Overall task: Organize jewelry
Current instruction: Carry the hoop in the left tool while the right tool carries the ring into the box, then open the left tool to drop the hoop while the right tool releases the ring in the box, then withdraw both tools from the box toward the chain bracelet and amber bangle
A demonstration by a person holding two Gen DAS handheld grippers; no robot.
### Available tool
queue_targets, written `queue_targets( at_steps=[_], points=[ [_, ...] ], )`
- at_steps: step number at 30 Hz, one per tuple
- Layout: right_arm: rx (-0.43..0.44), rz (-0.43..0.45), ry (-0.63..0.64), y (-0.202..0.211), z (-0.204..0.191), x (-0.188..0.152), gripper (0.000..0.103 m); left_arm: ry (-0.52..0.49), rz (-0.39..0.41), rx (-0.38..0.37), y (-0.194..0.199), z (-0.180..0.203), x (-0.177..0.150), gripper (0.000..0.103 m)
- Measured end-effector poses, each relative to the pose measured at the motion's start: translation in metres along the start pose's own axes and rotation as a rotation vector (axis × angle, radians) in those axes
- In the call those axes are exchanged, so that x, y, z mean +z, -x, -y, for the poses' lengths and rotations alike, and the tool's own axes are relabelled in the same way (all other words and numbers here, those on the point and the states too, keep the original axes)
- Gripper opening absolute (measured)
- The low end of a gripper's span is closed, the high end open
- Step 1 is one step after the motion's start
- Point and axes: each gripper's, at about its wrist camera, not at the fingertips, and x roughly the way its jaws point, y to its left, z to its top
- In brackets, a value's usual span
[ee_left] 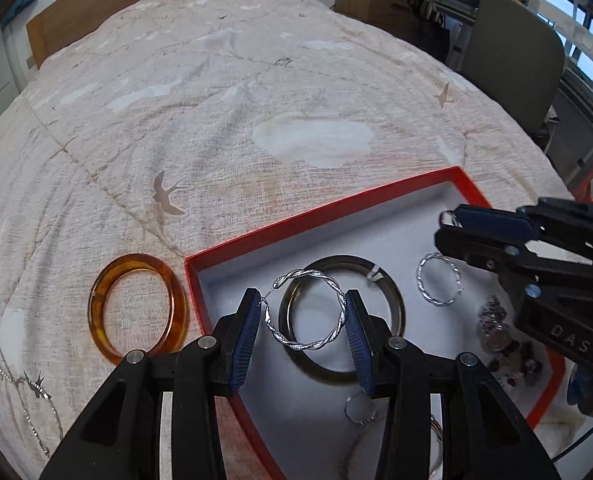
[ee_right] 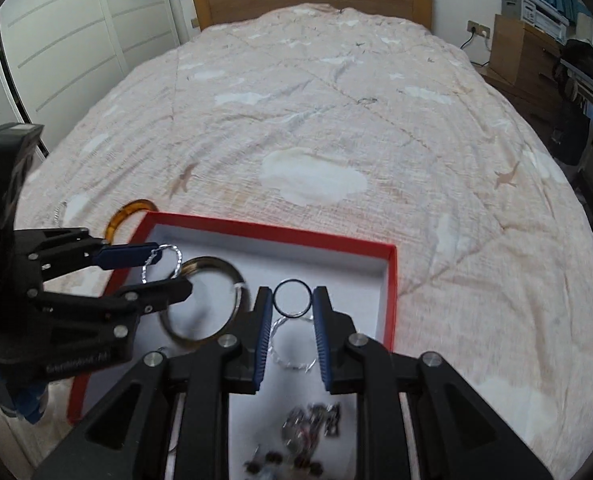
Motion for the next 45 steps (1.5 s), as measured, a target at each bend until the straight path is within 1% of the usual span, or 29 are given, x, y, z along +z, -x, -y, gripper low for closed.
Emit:
queue_targets(
  at_steps=[4,8,11,16,19,22,24,27,31,33,34,37,41,45],
  points=[
    [-0.023,-0.056,0.022,-0.023,0.001,0.007,0.019,-0.034,-0.004,0.012,-0.01,0.006,-0.001,0.042],
    [-0.039,-0.106,0.02,-0.037,0.004,0.006,0.02,-0.045,0.002,0.031,-0.017,0.01,-0.002,0.042],
    [-0.06,-0.13,0.033,-0.041,0.003,0.006,0.02,-0.045,0.006,0.033,-0.017,0.009,-0.003,0.043],
    [-0.061,-0.131,0.041,-0.041,0.002,0.006,0.021,-0.037,0.013,0.031,-0.014,0.007,-0.003,0.043],
    [-0.078,-0.134,0.051,-0.039,0.001,0.006,0.021,-0.034,0.012,0.033,-0.013,0.006,-0.004,0.043],
    [-0.075,-0.119,0.053,-0.03,0.001,0.005,0.021,-0.034,0.007,0.021,-0.01,0.007,-0.007,0.044],
    [-0.082,-0.101,0.055,-0.018,-0.001,0.005,0.021,-0.041,0.005,0.017,-0.007,0.009,-0.008,0.046],
    [-0.087,-0.071,0.045,0.005,-0.003,0.006,0.021,-0.037,0.016,0.023,0.004,0.01,-0.011,0.054],
    [-0.087,-0.024,0.017,0.046,-0.012,-0.002,0.021,-0.028,0.036,0.026,0.027,0.01,-0.016,0.055],
    [-0.092,-0.008,0.003,0.065,-0.019,-0.009,0.021,-0.015,0.058,0.021,0.046,0.01,-0.022,0.056],
    [-0.097,-0.002,-0.004,0.076,-0.024,-0.014,0.021,-0.002,0.072,0.012,0.058,0.009,-0.028,0.056],
    [-0.115,0.029,-0.037,0.108,-0.035,-0.03,0.028,0.025,0.09,0.008,0.082,0.007,-0.043,0.056],
    [-0.116,0.078,-0.112,0.152,-0.052,-0.059,0.028,0.056,0.129,0.028,0.121,0.004,-0.071,0.056],
    [-0.117,0.101,-0.15,0.185,-0.075,-0.088,0.028,0.097,0.167,0.028,0.154,-0.002,-0.093,0.056]
  ],
)
